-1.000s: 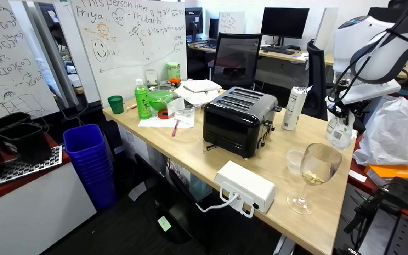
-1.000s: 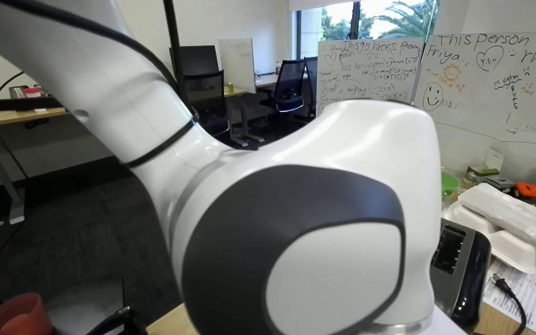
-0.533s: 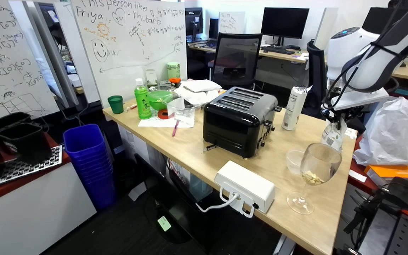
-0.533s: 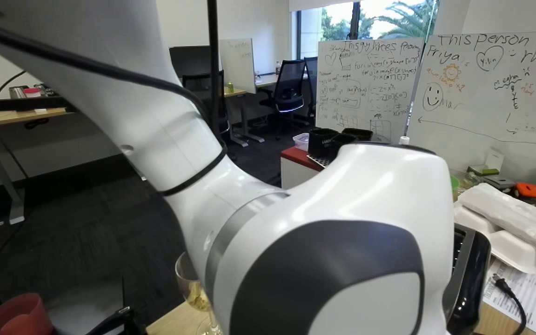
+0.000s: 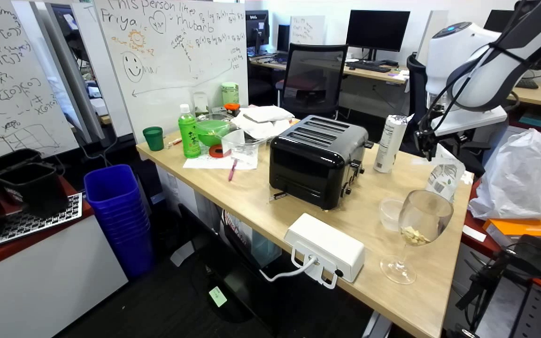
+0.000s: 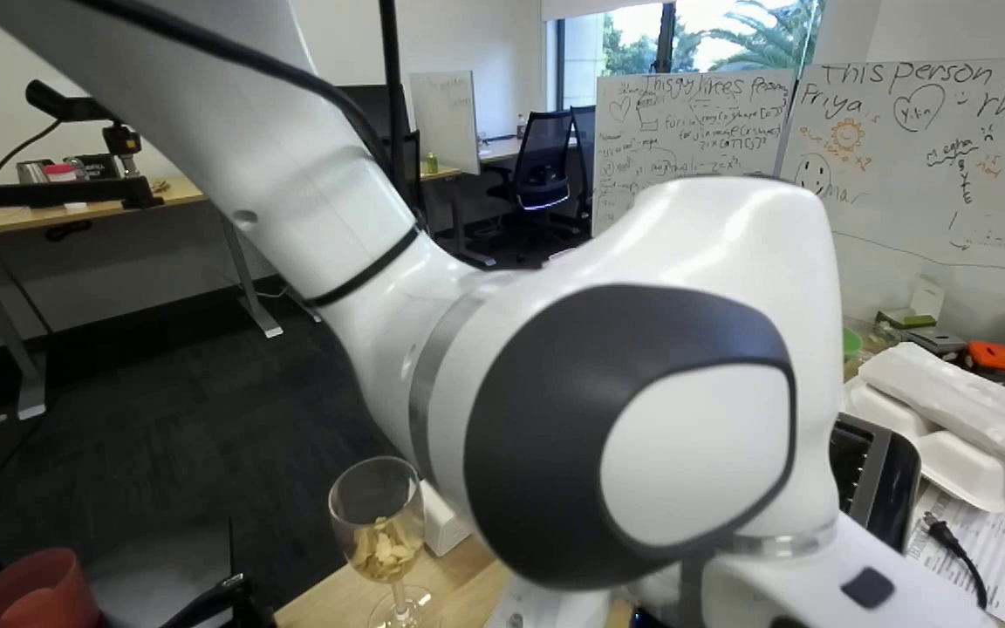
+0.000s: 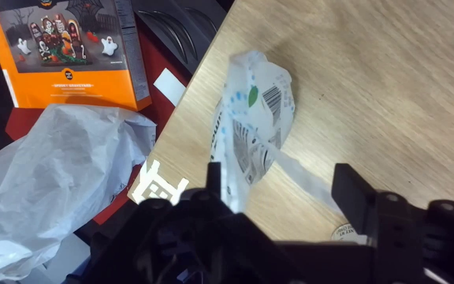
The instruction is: Move the bag backwards
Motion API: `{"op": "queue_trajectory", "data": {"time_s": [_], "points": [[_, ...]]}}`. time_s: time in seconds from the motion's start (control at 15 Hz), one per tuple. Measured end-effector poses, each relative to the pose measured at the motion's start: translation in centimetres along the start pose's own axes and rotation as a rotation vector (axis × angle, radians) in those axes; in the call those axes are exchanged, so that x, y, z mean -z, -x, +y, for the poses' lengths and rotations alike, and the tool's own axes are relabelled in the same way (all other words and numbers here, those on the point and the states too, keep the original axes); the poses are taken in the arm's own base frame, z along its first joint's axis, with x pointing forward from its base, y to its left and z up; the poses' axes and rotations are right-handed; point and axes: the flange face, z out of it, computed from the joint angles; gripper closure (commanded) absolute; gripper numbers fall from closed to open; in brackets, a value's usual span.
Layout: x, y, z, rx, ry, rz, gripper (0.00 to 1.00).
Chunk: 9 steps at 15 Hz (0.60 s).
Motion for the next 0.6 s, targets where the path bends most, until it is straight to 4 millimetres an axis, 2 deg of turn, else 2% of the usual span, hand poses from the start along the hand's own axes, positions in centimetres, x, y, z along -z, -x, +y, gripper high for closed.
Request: {"op": "queue_trajectory", "data": {"time_s": [0.33, 0.6], "points": [[6.1, 2.4, -1.6, 0.126, 0.085, 0.039, 0.00], [10.1, 6.0, -4.8, 0.221, 0.088, 0.078, 0.00]]}}
